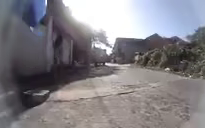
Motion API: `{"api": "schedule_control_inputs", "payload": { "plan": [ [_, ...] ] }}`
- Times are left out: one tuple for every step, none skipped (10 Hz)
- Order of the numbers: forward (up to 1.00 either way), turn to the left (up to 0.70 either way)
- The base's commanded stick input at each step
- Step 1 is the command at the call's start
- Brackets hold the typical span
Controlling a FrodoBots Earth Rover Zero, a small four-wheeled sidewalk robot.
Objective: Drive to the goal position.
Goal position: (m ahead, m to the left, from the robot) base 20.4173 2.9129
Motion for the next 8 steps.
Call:
{"api": "schedule_control_inputs", "payload": {
  "plan": [
    [0.70, -0.03],
    [0.70, -0.03],
    [0.70, -0.03],
    [0.70, -0.03],
    [0.70, -0.03],
    [0.70, -0.03],
    [0.70, -0.03],
    [0.70, -0.03]
  ]
}}
